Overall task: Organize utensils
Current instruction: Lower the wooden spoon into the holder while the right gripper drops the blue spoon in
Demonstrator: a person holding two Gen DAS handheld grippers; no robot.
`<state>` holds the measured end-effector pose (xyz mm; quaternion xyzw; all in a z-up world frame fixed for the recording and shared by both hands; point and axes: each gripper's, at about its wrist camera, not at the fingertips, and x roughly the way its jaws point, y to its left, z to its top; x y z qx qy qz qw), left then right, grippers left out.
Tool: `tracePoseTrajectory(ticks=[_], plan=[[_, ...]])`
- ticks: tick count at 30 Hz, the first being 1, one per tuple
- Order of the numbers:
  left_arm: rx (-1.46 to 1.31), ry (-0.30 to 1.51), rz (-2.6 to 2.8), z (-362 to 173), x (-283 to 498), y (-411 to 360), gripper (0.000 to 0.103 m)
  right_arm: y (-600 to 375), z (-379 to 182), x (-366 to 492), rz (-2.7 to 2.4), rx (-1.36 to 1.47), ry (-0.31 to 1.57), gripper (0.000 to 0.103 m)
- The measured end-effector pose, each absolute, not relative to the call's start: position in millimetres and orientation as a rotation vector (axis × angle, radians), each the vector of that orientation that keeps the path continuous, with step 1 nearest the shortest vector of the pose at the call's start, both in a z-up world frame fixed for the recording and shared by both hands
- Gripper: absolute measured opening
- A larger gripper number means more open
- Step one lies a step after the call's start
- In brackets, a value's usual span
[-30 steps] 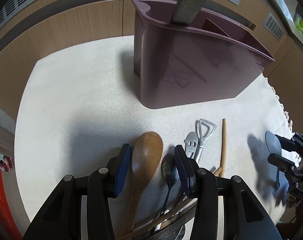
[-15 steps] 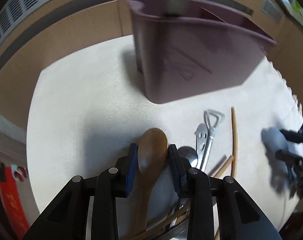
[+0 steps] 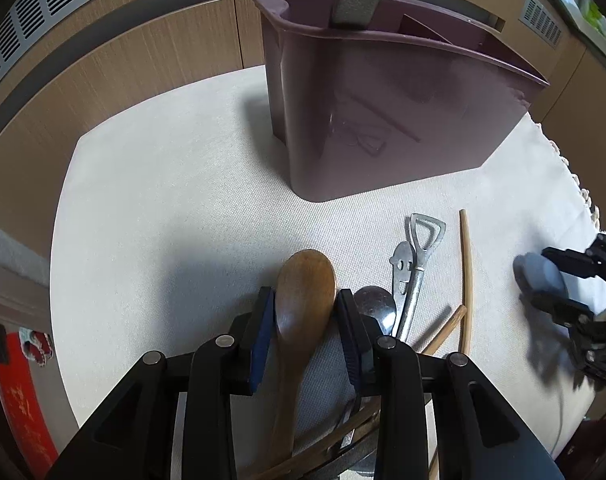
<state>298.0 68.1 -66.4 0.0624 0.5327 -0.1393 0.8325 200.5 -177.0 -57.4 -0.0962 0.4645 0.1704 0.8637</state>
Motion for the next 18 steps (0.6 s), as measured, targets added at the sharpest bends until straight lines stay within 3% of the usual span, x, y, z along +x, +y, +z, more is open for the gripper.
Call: tracePoseTrajectory(ticks=[8, 18], plan=[[0.077, 1.084, -0.271, -61, 287, 69, 0.031, -190, -31, 185, 0.382, -0.14, 0.857, 0.032], [-0.156, 0.772, -0.361, 16, 211, 82, 0.031, -219, 1, 177, 0.371, 0.037, 0.733, 0.032]])
